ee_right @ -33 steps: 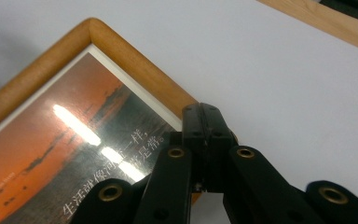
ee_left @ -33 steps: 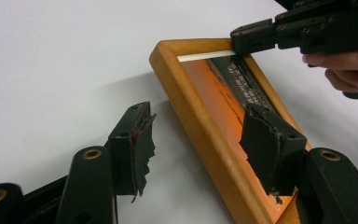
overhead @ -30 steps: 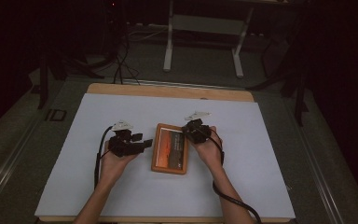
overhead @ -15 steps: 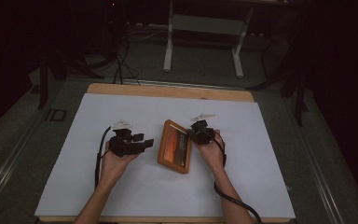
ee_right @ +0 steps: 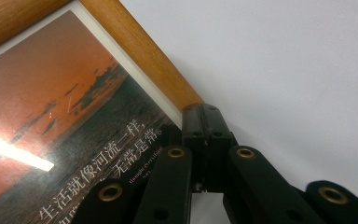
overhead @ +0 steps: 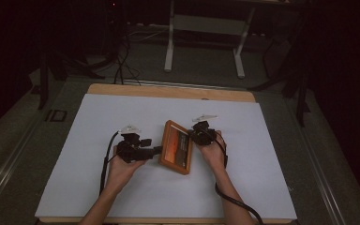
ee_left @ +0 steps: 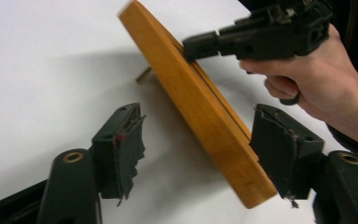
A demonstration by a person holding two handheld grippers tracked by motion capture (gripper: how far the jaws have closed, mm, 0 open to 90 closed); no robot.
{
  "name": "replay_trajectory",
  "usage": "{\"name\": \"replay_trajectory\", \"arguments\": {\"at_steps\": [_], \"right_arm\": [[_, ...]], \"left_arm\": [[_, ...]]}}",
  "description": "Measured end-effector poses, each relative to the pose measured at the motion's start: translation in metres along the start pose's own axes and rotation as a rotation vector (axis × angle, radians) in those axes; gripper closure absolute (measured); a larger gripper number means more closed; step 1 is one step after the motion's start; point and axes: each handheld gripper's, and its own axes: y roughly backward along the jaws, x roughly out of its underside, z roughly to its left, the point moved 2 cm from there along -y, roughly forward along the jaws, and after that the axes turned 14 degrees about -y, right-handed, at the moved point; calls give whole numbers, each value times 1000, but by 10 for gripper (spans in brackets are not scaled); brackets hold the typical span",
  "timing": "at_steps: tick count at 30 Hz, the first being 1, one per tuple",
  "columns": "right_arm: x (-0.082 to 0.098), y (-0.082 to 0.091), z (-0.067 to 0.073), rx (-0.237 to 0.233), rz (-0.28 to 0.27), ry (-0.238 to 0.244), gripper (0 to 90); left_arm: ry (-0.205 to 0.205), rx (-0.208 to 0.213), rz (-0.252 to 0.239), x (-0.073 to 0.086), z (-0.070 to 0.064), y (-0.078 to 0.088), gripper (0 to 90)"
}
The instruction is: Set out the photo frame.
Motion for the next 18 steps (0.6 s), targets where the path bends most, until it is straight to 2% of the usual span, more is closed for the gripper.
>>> {"name": "replay_trajectory", "arguments": {"at_steps": [2, 6, 10, 13, 16, 18], "right_arm": [[0, 0, 0, -1, -2, 0, 899], [1, 0, 0, 1, -4, 0, 899], [1, 0, 0, 2, -6, 3, 899], [1, 0, 0, 2, -8, 5, 899], [1, 0, 1, 6, -10, 9, 899], [2, 0, 1, 7, -10, 10, 899]], "left_arm": [[4, 8, 4, 0, -5, -4, 301], [-1, 1, 42, 4, -12, -14, 257], [-10, 22, 82, 10, -15, -26, 261], [5, 60, 80, 13, -17, -31, 325], [-10, 69, 78, 12, -21, -32, 409], [6, 70, 80, 12, -21, -32, 437]]}}
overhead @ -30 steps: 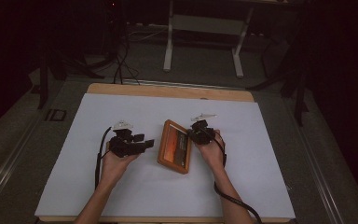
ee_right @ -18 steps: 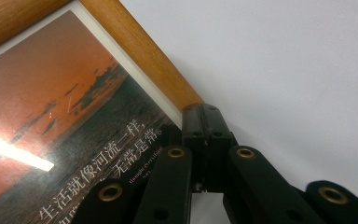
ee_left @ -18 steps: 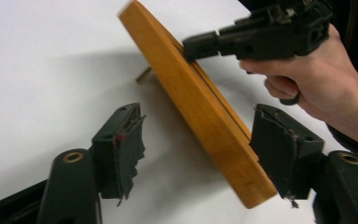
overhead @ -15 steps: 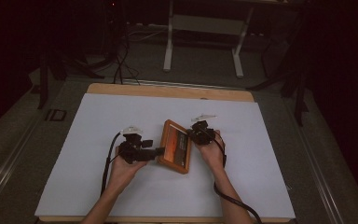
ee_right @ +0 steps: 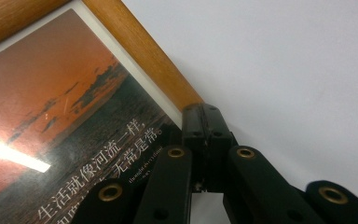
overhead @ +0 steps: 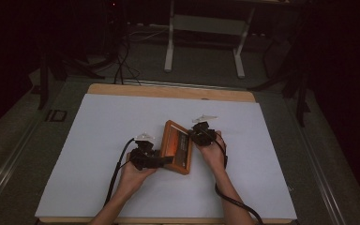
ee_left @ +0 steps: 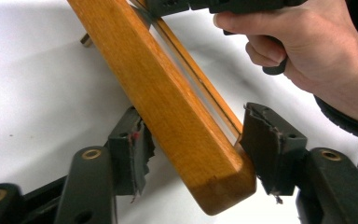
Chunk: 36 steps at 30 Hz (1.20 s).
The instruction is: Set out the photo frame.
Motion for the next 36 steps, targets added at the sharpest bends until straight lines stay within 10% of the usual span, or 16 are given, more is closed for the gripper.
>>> {"name": "replay_trajectory", "arguments": {"at_steps": [13, 36], "right_arm": [[2, 5, 1, 16, 2, 18, 854], [-14, 79, 8, -60, -123, 96, 637]], "left_arm": [[89, 15, -13, 0, 0, -2, 518], [-55, -64, -26, -21, -25, -8, 657]]}}
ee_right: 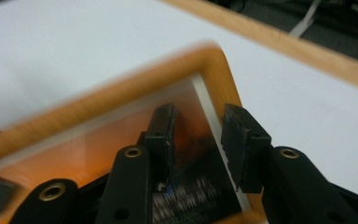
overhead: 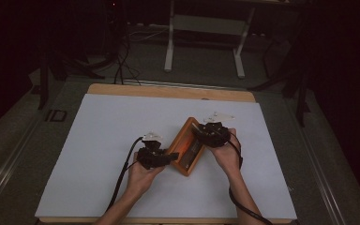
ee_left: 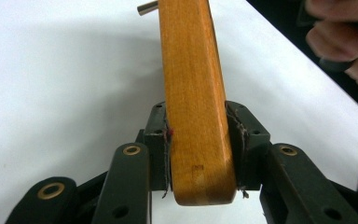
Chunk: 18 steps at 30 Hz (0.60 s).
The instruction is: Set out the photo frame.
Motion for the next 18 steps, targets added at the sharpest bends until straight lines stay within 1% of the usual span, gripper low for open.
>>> {"name": "replay_trajectory", "arguments": {"at_steps": [2, 3, 5, 7, 8, 10, 11, 12, 14, 18], "right_arm": [[-5, 9, 2, 8, -26, 9, 632], [-6, 13, 3, -6, -41, 7, 633], [-10, 24, 3, -10, -69, -3, 636], [-12, 31, 2, -15, -91, -7, 657], [-12, 35, 2, -15, -100, -10, 689], [-11, 41, 0, -8, -107, -10, 823], [-10, 44, -2, 6, -117, -4, 880], [-8, 46, -3, 17, -119, -4, 898], [-4, 48, -7, 25, -122, -3, 899], [5, 52, -15, 33, -116, -19, 900]], "left_arm": [[-14, -6, -4, -3, -5, -1, 662], [-31, -10, -7, -5, -7, -2, 666], [-53, -13, -9, -9, -12, -3, 674], [-75, -15, -13, -11, -17, -4, 680], [-87, -18, -14, -13, -20, -5, 682], [-116, -25, -12, -17, -26, -7, 685], [-122, -26, -11, -18, -29, -9, 686], [-135, -28, -6, -20, -31, -10, 687], [-151, -30, -5, -23, -36, -12, 689], [-187, -25, 3, -29, -45, -19, 692]]}}
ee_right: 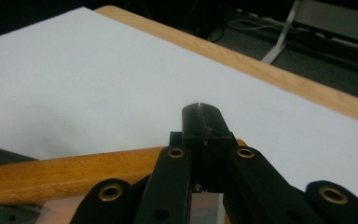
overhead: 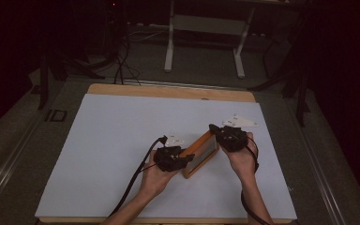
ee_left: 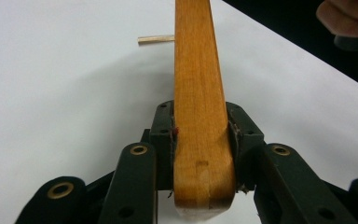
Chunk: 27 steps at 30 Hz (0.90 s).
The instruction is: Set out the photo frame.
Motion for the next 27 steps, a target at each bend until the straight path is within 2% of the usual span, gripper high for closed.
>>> {"name": "replay_trajectory", "arguments": {"at_steps": [3, 4, 5, 9, 12, 15, 18, 21, 27], "right_arm": [[10, 1, -5, 16, 23, 9, 900], [14, 3, -5, 18, 10, 16, 900], [15, 5, -7, 9, 3, 2, 900], [17, 8, -9, -1, -3, -10, 900], [19, 9, -9, -2, -14, -10, 900], [20, 10, -10, -8, -20, -15, 900], [20, 9, -10, -9, -28, -15, 900], [21, 8, -10, -8, -40, -27, 900], [22, 8, -10, -8, -46, -30, 900]], "left_arm": [[-16, -6, 4, -2, -3, -2, 692], [-10, -7, -3, -2, -3, -2, 692], [-8, -7, -6, -1, -3, -2, 692], [6, 2, -25, 1, -3, -2, 683], [24, 31, -41, 8, -3, -1, 611], [29, 35, -47, 17, -3, 1, 531], [43, 38, -30, 28, -2, 0, 504], [57, 33, -20, 35, -4, -5, 519], [1, 30, 3, 39, -13, -17, 597]]}}
